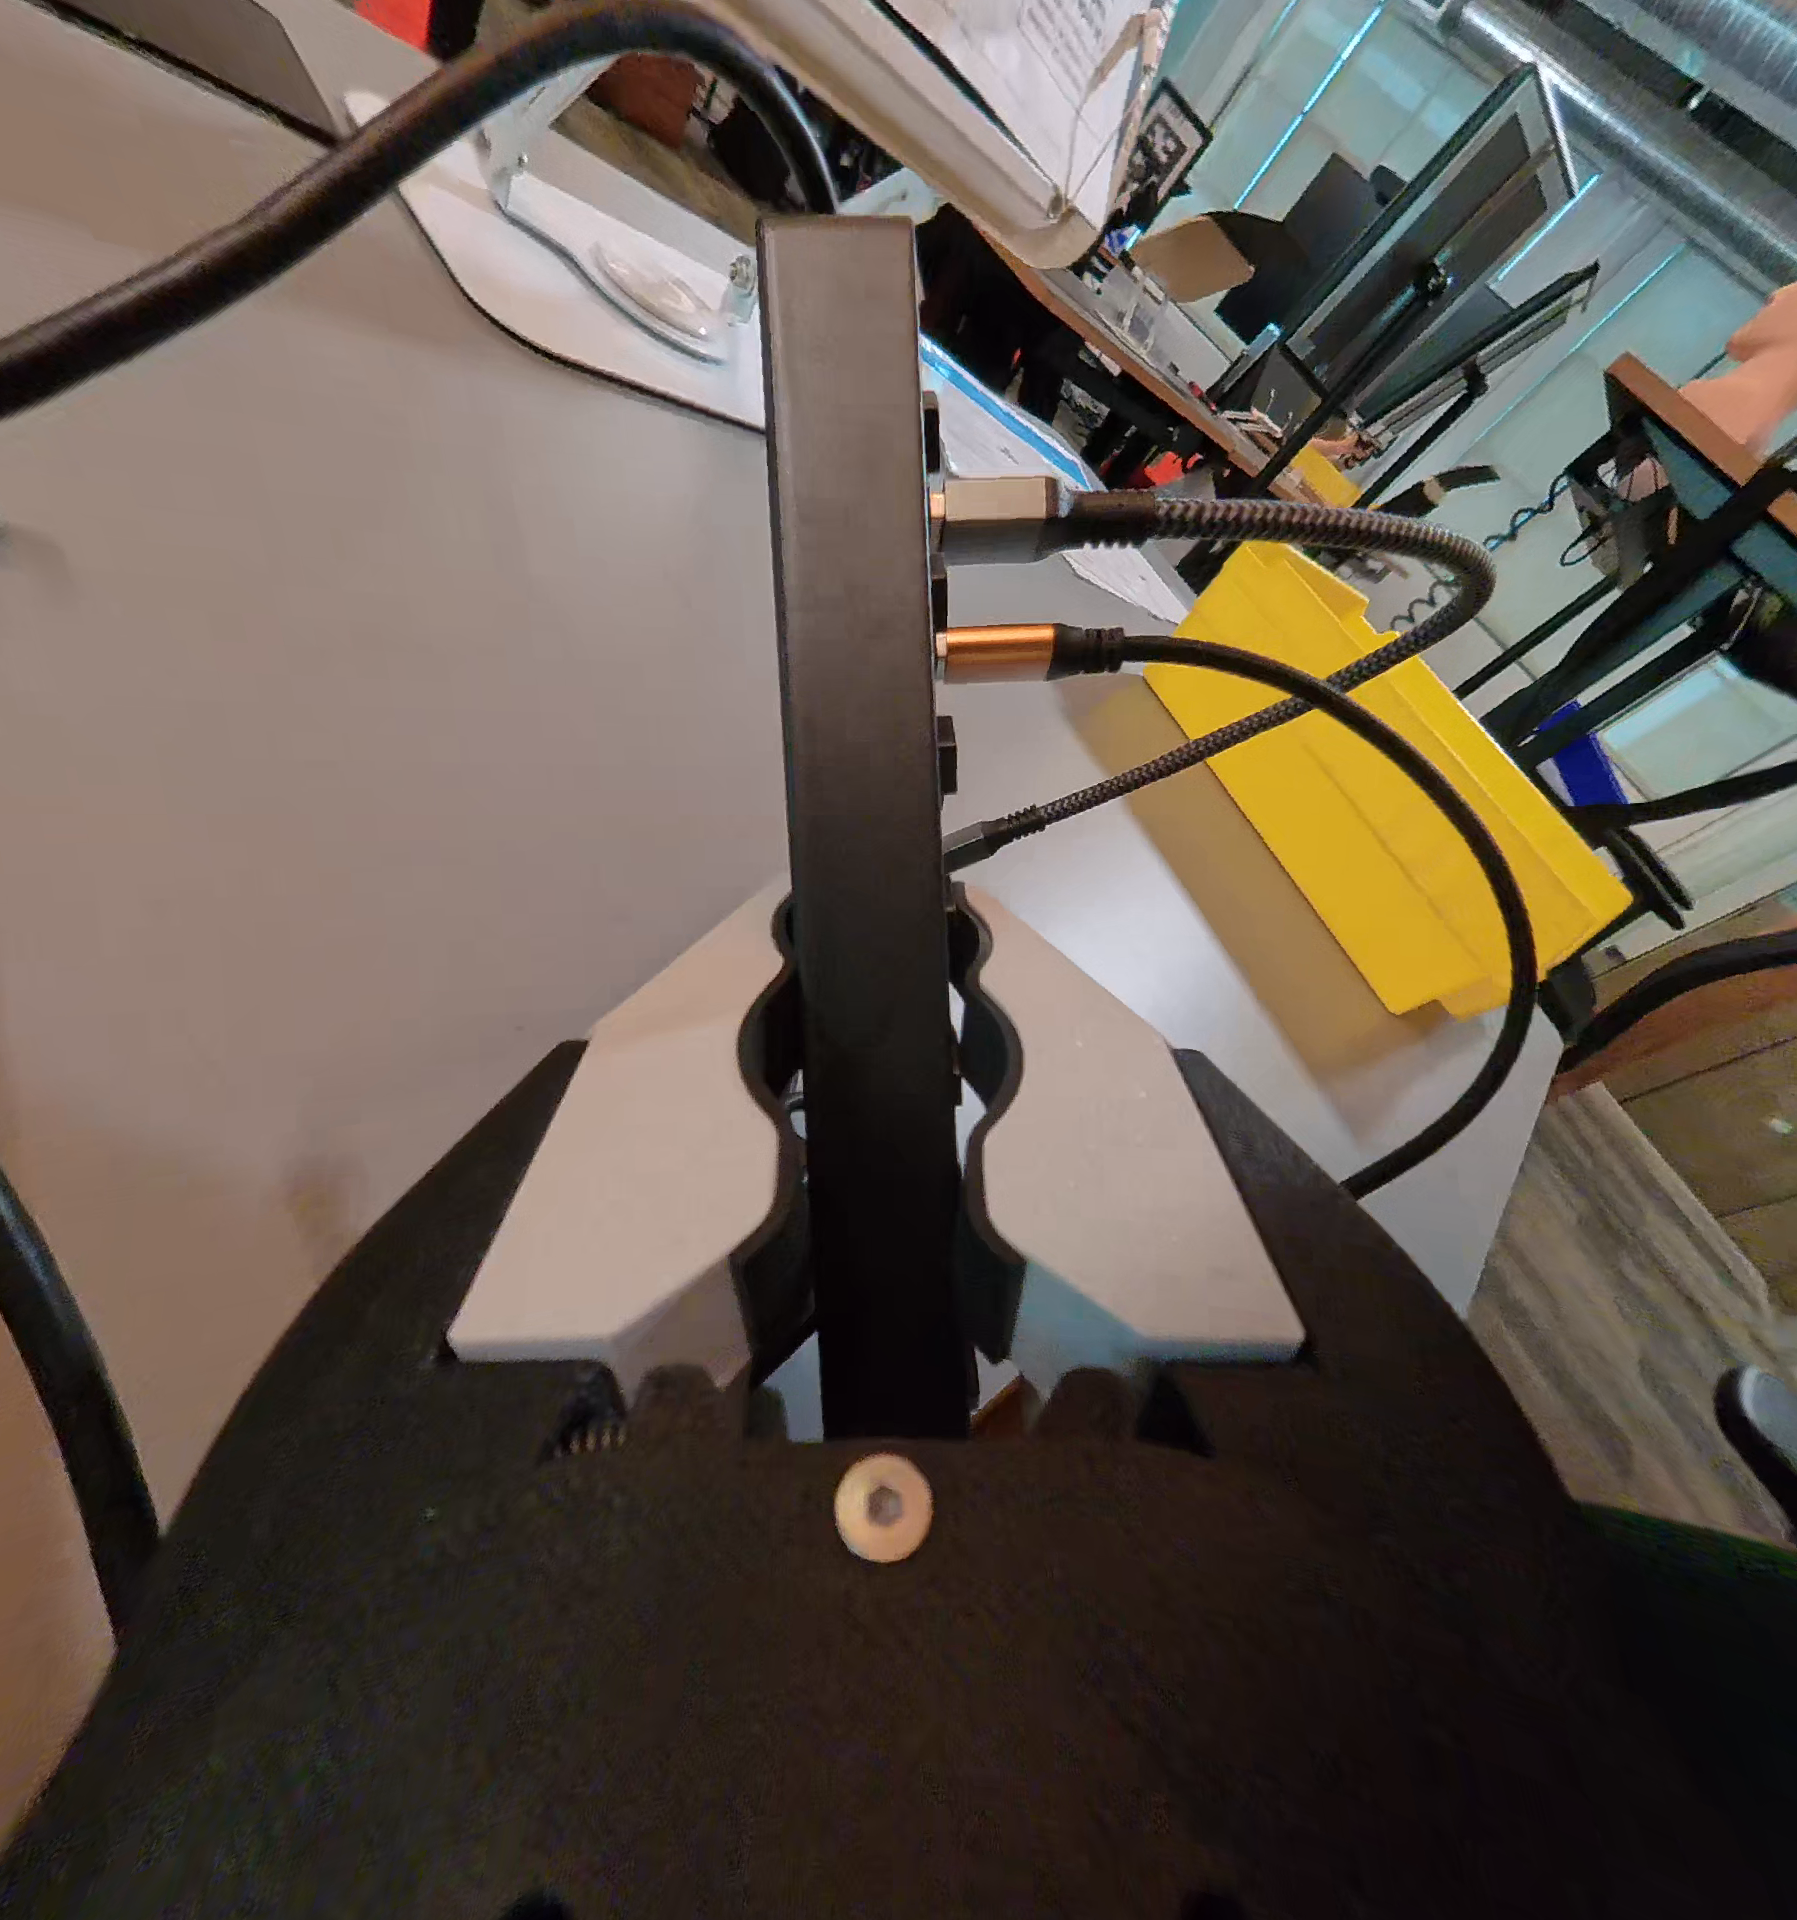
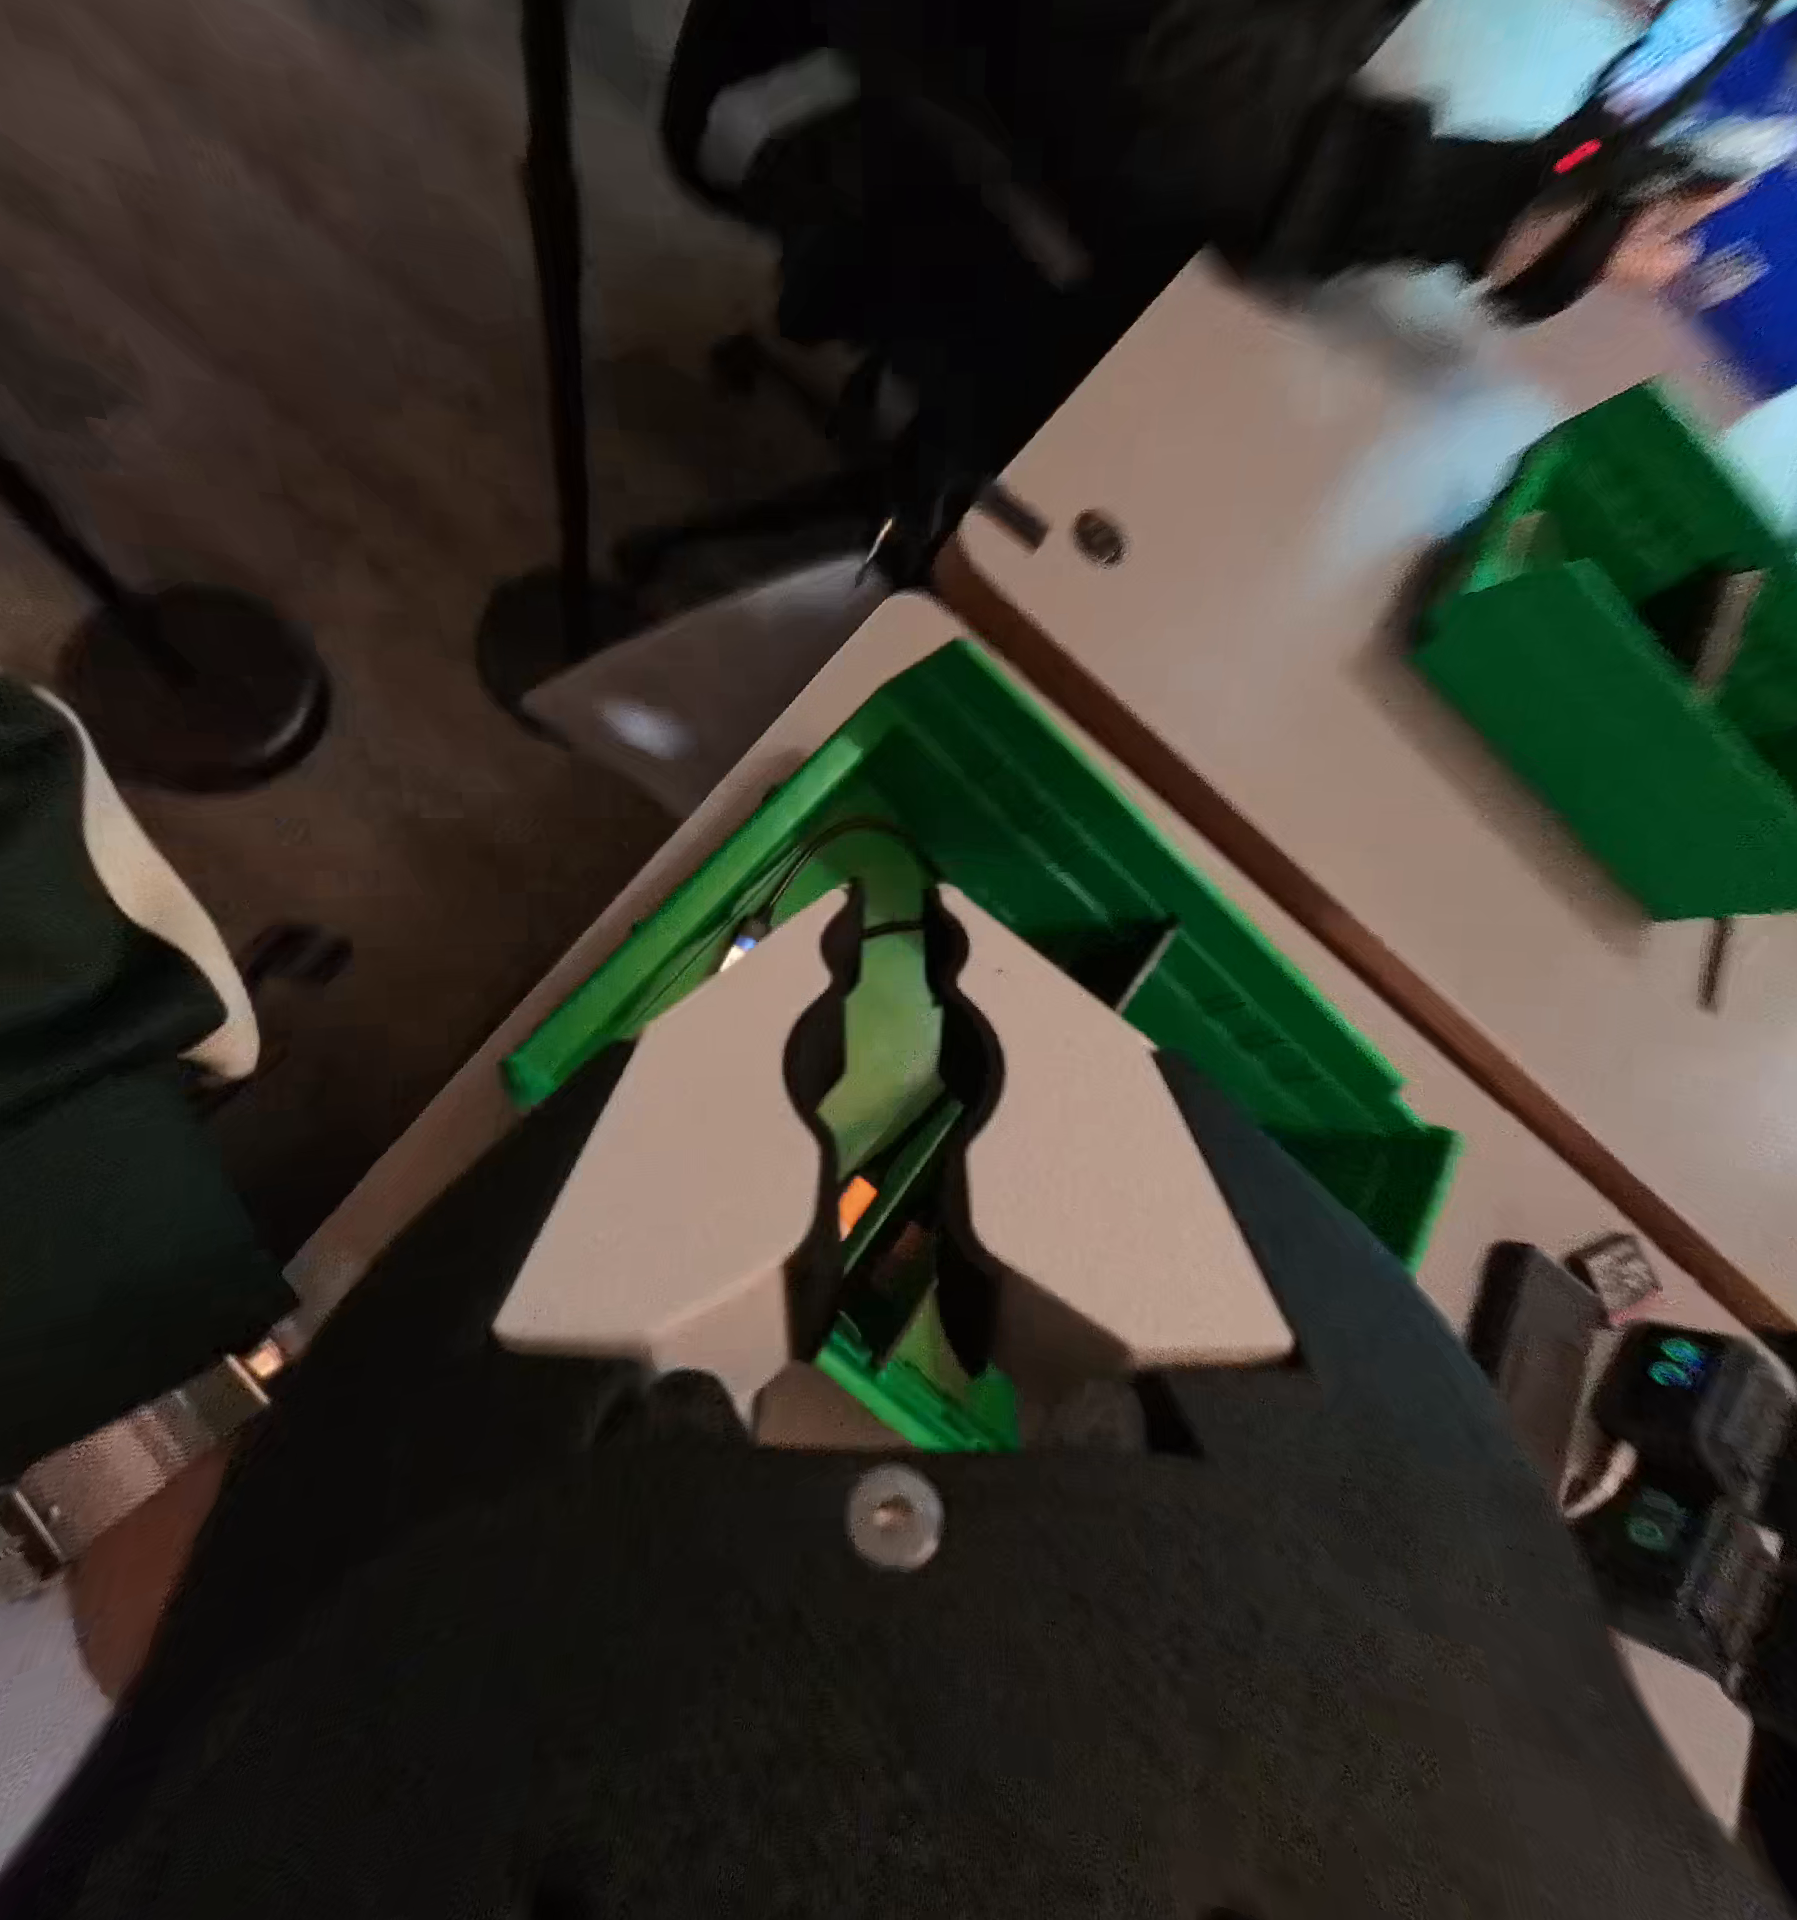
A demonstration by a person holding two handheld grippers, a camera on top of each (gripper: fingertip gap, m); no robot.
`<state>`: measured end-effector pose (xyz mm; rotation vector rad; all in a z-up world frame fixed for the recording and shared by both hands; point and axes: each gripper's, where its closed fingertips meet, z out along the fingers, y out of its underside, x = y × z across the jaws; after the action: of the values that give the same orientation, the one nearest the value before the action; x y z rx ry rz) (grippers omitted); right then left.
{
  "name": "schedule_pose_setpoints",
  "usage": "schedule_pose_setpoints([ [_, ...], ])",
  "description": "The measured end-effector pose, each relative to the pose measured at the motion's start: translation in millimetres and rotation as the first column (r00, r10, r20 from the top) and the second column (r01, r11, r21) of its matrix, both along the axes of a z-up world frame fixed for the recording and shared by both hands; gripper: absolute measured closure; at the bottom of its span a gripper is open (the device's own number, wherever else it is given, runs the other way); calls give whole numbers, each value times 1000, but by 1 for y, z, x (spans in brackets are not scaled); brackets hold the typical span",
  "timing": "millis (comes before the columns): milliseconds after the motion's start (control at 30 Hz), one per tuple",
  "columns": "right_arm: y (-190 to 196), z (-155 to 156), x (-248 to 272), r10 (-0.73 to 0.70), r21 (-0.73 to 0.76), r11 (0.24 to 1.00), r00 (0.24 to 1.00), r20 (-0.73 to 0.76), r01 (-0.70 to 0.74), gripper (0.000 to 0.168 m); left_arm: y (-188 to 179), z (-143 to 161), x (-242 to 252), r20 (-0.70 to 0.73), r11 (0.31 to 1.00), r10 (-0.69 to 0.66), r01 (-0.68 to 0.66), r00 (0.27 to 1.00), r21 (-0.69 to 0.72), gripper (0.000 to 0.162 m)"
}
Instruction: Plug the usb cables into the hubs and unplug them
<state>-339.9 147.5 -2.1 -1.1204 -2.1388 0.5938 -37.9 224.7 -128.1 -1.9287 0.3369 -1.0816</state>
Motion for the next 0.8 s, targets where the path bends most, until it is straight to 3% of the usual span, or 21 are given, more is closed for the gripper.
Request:
schedule_pose_setpoints([
  [133,8,-61,-27,114,98,986,970,214,-138,166,3,-3,-2,36,999,2,-1,999,-47,140],
  [500,62,-165,-70,19,206,967,846,532,-151,143,6,-7,-5,74,995,9,-2,997,-102,140],
  [600,76,-182,-67,-12,278,943,818,575,-181,141,5,-7,-4,68,995,5,2,998,-98,140],
  [667,75,-185,-67,-18,260,951,811,585,-167,159,5,-7,-4,69,995,1,6,998,-99,140],
  [800,66,-168,-62,11,196,969,818,575,-151,160,5,-7,-4,74,995,2,5,997,-100,140],
])
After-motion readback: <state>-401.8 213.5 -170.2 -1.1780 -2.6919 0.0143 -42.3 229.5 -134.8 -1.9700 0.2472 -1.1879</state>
